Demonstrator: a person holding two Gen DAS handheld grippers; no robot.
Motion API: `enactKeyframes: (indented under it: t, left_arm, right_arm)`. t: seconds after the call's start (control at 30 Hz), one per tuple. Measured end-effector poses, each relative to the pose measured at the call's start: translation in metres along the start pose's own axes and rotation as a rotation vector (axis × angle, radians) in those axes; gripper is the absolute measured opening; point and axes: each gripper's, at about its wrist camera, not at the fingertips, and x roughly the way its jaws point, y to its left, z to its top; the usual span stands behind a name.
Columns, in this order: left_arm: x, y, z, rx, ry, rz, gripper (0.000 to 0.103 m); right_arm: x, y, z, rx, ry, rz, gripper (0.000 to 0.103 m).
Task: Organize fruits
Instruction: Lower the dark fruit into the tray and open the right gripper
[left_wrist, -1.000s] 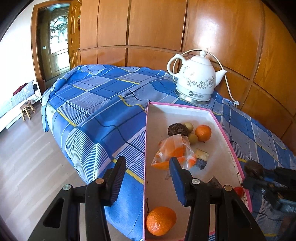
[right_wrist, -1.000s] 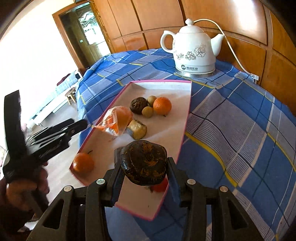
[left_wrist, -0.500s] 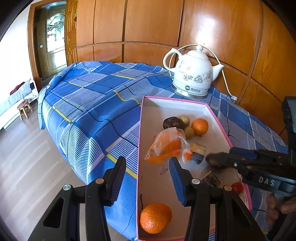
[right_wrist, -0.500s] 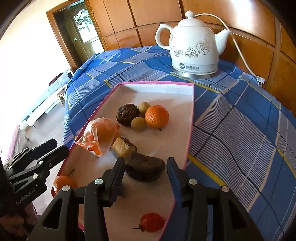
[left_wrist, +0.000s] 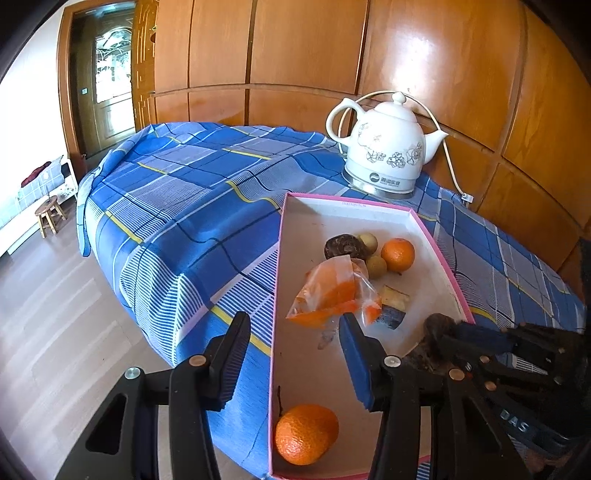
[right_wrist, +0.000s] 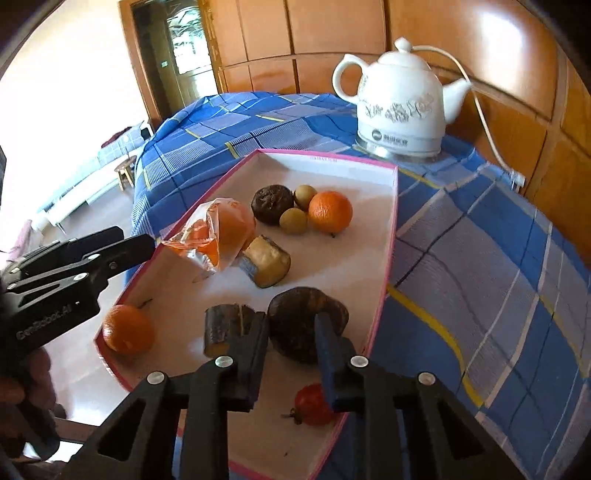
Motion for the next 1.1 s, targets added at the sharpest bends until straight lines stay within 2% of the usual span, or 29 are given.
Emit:
enactKeyframes:
  t: [0.23,0.47,0.67,1.1]
  left_arm:
    - [-0.001,-0.008,-0.003,0.022,0.004,-0.011,0.051]
    - [-0.004,-0.011,-0.004,0.028,-0.004,-0.015,0.053]
    - [-0.008,-0.014,-0.005,0.035,-0.013,-0.022,0.053]
    - [-0.018,-0.019,-0.006,0.038,-0.037,-0.030,0.056]
  right_arm:
    - [0.011,0.003,0.013,-0.010,-0.022,-0.015,0.025]
    - [0.006,-0.004,0.008,0.050,-0.014,0.024,0.027]
    - [-0.004,-0.004,0.004,0.072,-0.033,0.020,0.028]
    - [-0.031,0.007,-0.007,0.056,-0.087,-0.063,0.029]
